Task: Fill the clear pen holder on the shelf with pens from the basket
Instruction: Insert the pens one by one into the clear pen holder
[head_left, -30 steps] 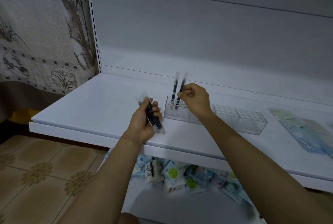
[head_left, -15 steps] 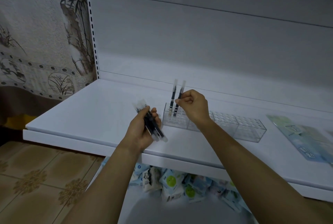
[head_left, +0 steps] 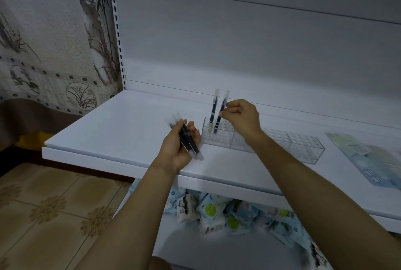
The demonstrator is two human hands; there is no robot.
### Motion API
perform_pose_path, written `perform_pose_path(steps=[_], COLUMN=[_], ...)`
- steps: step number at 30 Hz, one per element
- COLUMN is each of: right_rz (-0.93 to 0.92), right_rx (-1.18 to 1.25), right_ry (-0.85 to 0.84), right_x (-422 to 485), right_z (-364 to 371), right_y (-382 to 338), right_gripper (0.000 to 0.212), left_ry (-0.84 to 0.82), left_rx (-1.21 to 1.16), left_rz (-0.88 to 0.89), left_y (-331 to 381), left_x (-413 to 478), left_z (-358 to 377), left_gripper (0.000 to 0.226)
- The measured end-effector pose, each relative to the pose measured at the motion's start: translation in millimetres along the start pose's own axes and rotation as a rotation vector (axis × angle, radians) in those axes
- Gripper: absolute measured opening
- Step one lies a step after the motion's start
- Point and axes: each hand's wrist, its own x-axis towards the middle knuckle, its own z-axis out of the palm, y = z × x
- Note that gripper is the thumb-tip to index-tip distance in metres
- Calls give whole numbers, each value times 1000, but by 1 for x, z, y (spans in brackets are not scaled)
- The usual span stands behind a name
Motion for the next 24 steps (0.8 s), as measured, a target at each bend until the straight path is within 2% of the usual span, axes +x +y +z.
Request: perform_pose_path(steps=[5, 8, 13, 17, 22, 24], right_rz=[-254, -288, -144, -54, 205, 244], right_rx=[13, 2, -172, -207, 62, 140], right_ry=[165, 88, -227, -307, -473, -493], right_x=[-17, -39, -66, -69, -67, -66], right_z=[-13, -1, 36, 46, 41, 40], right_y=[-25, -25, -2, -9, -8, -2], right_gripper=[13, 12, 13, 15, 16, 18], left_ry=[-23, -45, -84, -72, -53, -43], left_rx=[24, 83, 122, 131, 209, 211], left_rz=[9, 48, 33, 55, -7, -22], left_y=[0, -1, -3, -1, 1, 2], left_x=[-2, -1, -4, -1, -3, -1], left_z=[2, 2, 3, -1, 2, 1], left_gripper=[21, 17, 24, 30, 27, 28])
